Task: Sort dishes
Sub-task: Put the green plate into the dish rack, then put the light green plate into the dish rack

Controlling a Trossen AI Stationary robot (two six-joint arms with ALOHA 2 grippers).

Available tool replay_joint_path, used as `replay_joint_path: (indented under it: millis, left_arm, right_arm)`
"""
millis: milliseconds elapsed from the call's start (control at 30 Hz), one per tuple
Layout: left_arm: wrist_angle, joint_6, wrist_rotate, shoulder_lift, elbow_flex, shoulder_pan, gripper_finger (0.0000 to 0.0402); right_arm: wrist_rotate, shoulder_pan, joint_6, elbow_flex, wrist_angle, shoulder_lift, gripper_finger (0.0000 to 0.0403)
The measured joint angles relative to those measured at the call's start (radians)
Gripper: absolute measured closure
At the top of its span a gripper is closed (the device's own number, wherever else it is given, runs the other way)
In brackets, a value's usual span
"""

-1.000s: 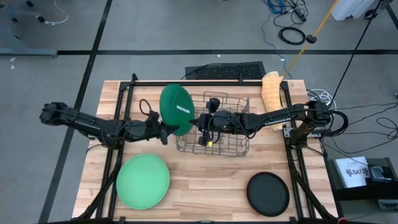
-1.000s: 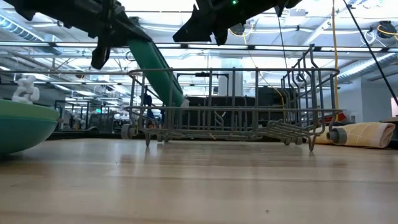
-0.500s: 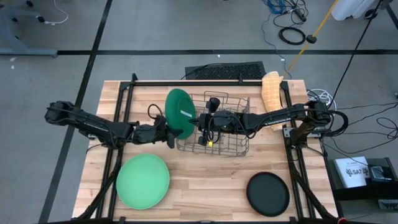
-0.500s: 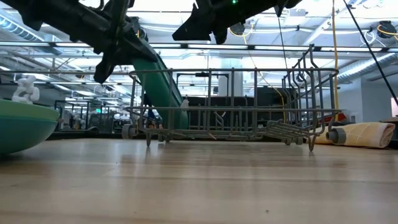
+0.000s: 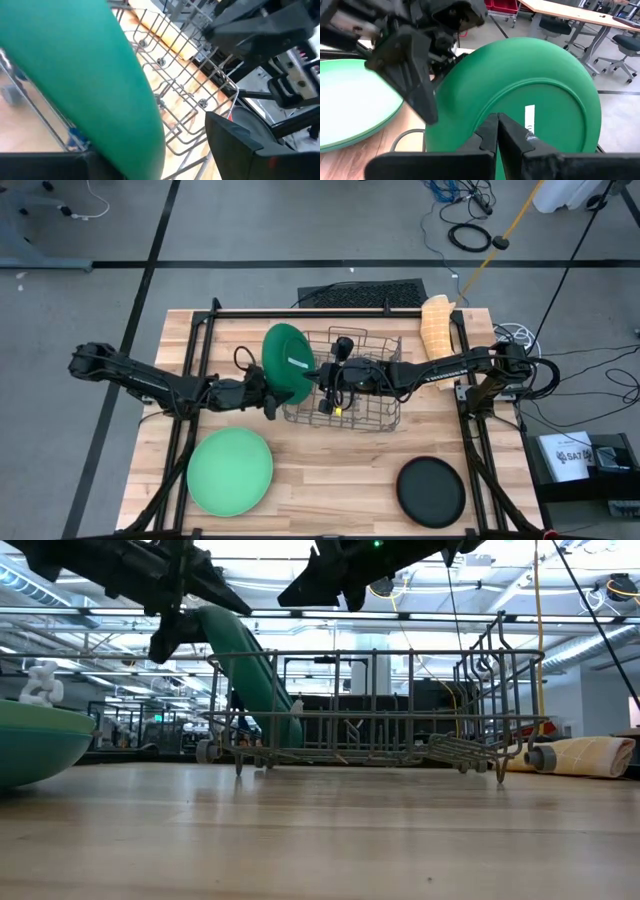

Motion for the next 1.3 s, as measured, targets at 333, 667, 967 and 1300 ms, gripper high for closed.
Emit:
replay_joint_path:
  millis: [333, 667, 967, 1300]
  left_arm:
    - [-0.171, 0.036, -0.004, -0.175, 0.000, 0.000, 0.0201]
    - [-0.260, 0.137, 0.053, -0.382, -0.001, -0.027, 0.0203]
    - [-0.360, 0.142, 0.083, -0.500, -0.001, -0.031, 0.0203]
    - [-0.382, 0.218, 0.376, -0.509, 0.023, -0.089, 0.0204]
  right_arm:
    - [0.000, 0.000, -0.001, 0.000, -0.010, 0.000, 0.0397]
    - [-0.004, 0.000, -0.004, 0.000, -0.014, 0.000, 0.0397]
    - [-0.003, 0.000, -0.004, 0.000, -0.020, 0.000, 0.0397]
    - [-0.086, 0.000, -0.028, 0.000, -0.025, 0.000, 0.0397]
